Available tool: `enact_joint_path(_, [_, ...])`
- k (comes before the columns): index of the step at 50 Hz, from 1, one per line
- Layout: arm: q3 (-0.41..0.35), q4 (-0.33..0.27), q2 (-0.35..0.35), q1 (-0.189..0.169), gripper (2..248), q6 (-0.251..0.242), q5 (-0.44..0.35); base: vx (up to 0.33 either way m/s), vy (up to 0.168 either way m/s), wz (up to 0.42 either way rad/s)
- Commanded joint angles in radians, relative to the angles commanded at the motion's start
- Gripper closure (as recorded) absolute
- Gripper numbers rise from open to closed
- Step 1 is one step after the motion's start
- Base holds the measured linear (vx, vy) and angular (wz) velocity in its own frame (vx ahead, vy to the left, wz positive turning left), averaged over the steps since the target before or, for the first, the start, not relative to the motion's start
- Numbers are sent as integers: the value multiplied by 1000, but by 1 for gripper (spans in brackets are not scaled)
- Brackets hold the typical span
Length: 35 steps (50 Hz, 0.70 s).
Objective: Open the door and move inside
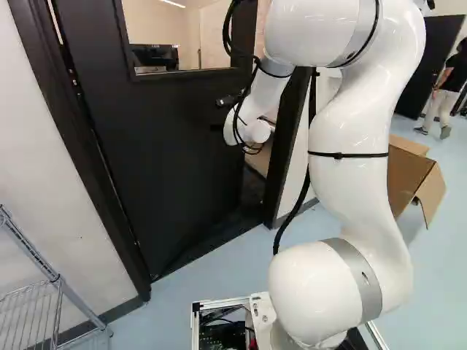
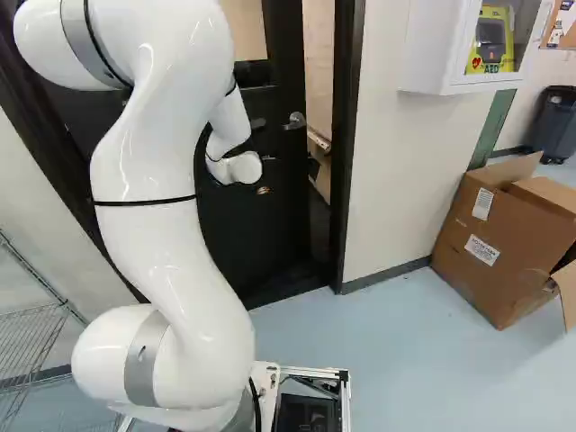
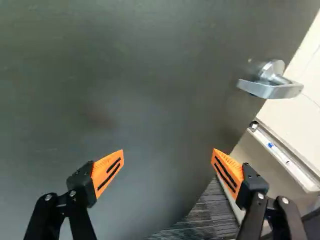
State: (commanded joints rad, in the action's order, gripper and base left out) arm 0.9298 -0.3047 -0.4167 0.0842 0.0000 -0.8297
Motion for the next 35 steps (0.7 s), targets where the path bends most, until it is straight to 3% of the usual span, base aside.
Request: enact_joint_path(35, [139, -107, -108, 86, 3, 0, 1, 0, 0, 0])
